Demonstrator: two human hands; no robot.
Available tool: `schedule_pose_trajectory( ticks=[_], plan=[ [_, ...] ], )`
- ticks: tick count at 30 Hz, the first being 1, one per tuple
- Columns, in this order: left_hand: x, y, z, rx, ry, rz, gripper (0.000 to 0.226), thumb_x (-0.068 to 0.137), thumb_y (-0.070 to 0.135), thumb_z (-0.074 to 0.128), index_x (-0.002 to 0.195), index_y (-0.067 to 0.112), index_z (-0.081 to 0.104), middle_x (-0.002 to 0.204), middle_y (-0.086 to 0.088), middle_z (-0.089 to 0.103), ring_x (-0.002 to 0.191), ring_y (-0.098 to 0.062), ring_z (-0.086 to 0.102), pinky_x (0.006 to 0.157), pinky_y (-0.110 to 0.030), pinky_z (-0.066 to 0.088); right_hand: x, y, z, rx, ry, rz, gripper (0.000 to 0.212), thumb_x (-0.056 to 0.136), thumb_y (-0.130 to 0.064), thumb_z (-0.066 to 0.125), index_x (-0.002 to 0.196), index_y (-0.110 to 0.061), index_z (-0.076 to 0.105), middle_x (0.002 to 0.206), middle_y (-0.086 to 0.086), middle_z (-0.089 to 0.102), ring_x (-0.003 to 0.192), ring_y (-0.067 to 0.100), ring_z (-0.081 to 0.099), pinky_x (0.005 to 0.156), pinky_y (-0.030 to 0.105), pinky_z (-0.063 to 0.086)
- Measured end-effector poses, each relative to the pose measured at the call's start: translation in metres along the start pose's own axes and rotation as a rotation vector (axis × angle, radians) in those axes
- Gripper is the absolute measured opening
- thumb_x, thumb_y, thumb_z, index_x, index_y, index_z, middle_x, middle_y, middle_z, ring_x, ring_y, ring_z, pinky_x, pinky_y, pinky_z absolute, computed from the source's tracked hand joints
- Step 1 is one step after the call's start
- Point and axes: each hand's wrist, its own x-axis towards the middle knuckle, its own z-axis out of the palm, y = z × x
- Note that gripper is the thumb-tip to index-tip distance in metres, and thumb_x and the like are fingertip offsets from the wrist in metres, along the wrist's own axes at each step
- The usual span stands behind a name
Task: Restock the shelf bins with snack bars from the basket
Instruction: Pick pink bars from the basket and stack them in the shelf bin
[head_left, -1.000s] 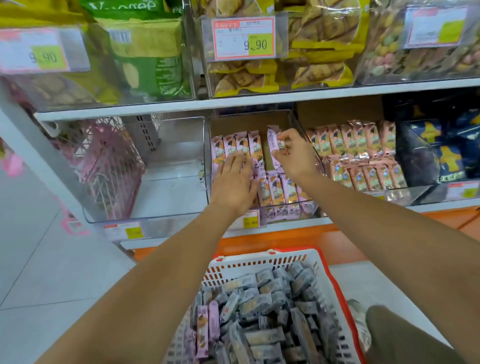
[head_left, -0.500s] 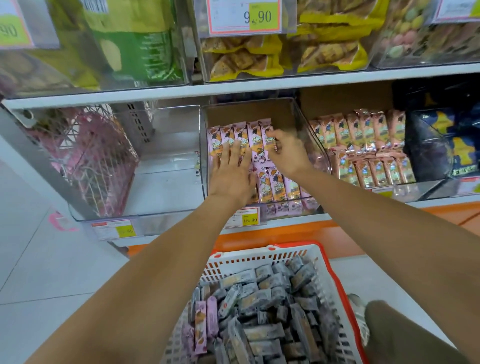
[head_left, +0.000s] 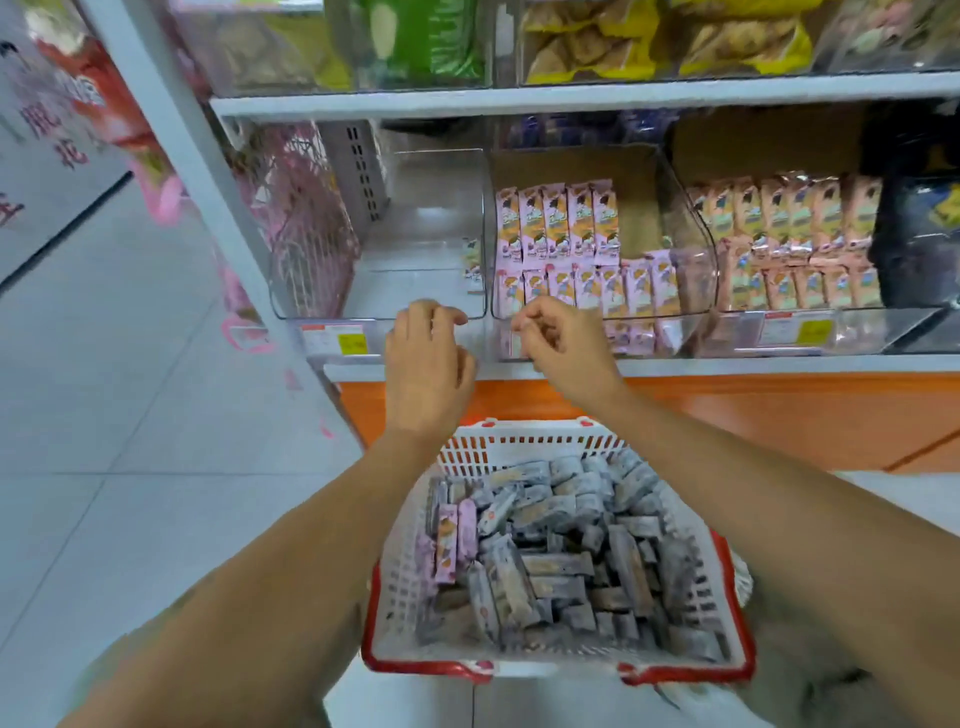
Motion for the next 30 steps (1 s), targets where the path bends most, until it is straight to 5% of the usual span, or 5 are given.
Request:
schedule_pose_trajectory(
  ticks=[14, 21, 23, 25, 30],
  plan=[
    [-0.174, -0.1, 0.058, 0.068, -0.607, -0.503, 0.058, 0.1, 0.022, 0.039, 0.152, 0.007, 0.019, 0.159, -0.016, 0.018, 0.142, -0.034, 0.025, 0.114, -0.046, 0.025, -0.122, 0.061, 0.16, -0.257, -1.085, 0.655, 0.035, 0.102, -0.028, 0.047, 0.126, -0.003, 0.047, 0.122, 0.015, 0.049, 0.108, 0.028, 0.053, 0.076, 0.032, 0.041],
    [-0.193, -0.113, 0.077, -0.181, -0.441, -0.508, 0.05, 0.1, 0.02, 0.04, 0.147, 0.009, 0.029, 0.137, -0.014, 0.048, 0.118, -0.03, 0.05, 0.096, -0.043, 0.043, -0.15, 0.1, 0.217, -0.214, -0.907, 0.907, 0.033, 0.099, -0.025, 0.052, 0.073, -0.016, 0.033, 0.068, 0.003, 0.039, 0.058, 0.014, 0.039, 0.049, 0.025, 0.028],
    [-0.193, -0.115, 0.079, -0.193, -0.426, -0.513, 0.046, 0.101, 0.02, 0.039, 0.144, 0.007, 0.033, 0.13, -0.014, 0.052, 0.111, -0.03, 0.053, 0.09, -0.043, 0.045, -0.15, 0.104, 0.233, -0.166, -0.828, 0.959, 0.017, 0.098, -0.022, 0.052, 0.105, -0.009, 0.044, 0.082, 0.01, 0.055, 0.068, 0.017, 0.051, 0.053, 0.022, 0.037],
    [-0.194, -0.117, 0.081, -0.208, -0.416, -0.517, 0.042, 0.101, 0.021, 0.038, 0.14, 0.007, 0.036, 0.125, -0.013, 0.054, 0.107, -0.027, 0.054, 0.086, -0.041, 0.046, -0.149, 0.103, 0.25, -0.077, -0.767, 1.035, 0.064, 0.097, -0.02, 0.055, 0.146, -0.002, 0.019, 0.132, 0.018, 0.051, 0.109, 0.027, 0.056, 0.079, 0.028, 0.046],
    [-0.196, -0.119, 0.083, -0.215, -0.413, -0.524, 0.039, 0.103, 0.025, 0.037, 0.138, 0.007, 0.037, 0.125, -0.011, 0.054, 0.106, -0.023, 0.054, 0.081, -0.03, 0.04, -0.15, 0.103, 0.27, -0.018, -0.519, 1.191, 0.092, 0.094, -0.02, 0.062, 0.151, 0.0, -0.008, 0.155, 0.017, 0.026, 0.135, 0.032, 0.038, 0.105, 0.033, 0.037]
  ],
)
